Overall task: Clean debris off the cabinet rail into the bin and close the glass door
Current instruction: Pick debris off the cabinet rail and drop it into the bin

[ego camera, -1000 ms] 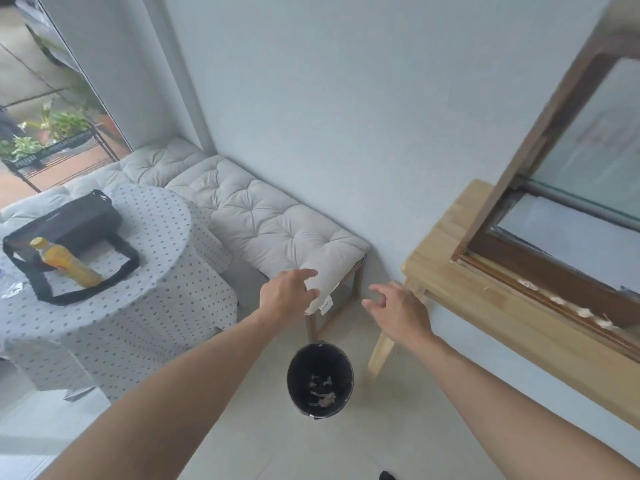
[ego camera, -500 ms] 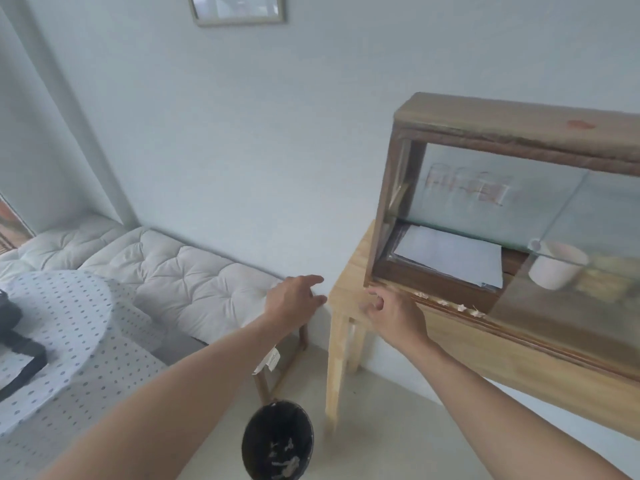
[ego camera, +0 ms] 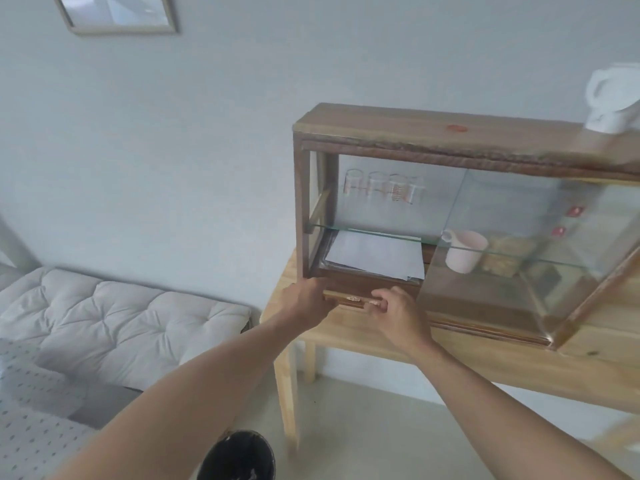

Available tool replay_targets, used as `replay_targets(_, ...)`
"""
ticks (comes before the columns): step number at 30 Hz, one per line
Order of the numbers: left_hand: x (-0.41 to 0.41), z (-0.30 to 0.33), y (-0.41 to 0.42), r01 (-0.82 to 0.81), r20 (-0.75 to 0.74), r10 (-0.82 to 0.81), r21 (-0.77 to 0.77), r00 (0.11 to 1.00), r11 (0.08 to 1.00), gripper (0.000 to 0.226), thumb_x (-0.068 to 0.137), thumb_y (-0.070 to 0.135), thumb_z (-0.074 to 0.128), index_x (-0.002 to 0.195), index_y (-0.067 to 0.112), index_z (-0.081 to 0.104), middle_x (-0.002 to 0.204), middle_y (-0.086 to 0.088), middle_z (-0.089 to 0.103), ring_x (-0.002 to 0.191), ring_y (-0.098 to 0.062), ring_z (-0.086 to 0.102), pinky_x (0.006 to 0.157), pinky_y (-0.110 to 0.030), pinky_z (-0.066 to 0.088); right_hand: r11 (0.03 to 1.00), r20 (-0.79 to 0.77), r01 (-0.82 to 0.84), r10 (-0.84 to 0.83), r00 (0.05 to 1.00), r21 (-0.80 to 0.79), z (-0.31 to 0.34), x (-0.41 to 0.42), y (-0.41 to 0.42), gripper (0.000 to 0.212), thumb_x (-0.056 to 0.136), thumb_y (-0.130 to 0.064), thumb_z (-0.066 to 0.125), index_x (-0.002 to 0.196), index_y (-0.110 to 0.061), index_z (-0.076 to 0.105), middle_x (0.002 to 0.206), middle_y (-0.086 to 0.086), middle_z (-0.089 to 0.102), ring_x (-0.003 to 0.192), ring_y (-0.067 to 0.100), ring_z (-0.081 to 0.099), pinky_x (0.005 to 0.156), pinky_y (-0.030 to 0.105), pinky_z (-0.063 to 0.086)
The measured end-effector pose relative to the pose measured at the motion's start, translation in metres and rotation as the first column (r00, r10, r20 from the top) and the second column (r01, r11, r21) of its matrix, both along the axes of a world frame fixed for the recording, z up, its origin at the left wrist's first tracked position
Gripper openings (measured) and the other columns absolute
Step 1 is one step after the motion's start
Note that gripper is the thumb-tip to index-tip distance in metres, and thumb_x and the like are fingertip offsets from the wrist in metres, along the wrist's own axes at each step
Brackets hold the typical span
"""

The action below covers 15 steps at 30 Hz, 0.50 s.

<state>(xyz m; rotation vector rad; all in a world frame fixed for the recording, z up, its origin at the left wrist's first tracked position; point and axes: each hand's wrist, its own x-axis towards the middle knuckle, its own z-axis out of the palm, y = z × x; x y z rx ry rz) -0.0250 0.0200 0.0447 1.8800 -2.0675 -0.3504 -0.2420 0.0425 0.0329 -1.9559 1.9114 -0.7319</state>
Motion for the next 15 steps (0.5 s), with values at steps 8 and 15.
replay_targets(8,-0.045,-0.021,-0.023,0.038,0.056,-0.041,0.052,0.998,0.998,0.039,0.095,0.051,0.067,0.133,0.054,0.063,0.103,0.009,0.077,0.102,-0.023,0.070,0.076,-0.034,0.052,0.997,-0.056,0.041,-0.037,0.998,0.072,-0.022,-0.019,-0.016,0.042,0.098,-0.041,0.063,0.138,-0.030,0.069,0.126,0.000,0.075,0.122,0.028,0.068,0.094,0.041,0.056)
replay_targets(15,-0.053,-0.041,-0.035,0.027,0.071,-0.031,0.048,0.997,0.998,0.032,0.096,0.046,0.064,0.126,0.055,0.068,0.107,0.008,0.077,0.104,-0.024,0.070,0.072,-0.034,0.048,0.995,-0.146,0.036,-0.023,0.989,0.090,-0.035,-0.017,-0.023,0.041,0.099,-0.041,0.059,0.138,-0.037,0.067,0.123,-0.002,0.078,0.119,0.028,0.070,0.090,0.039,0.057)
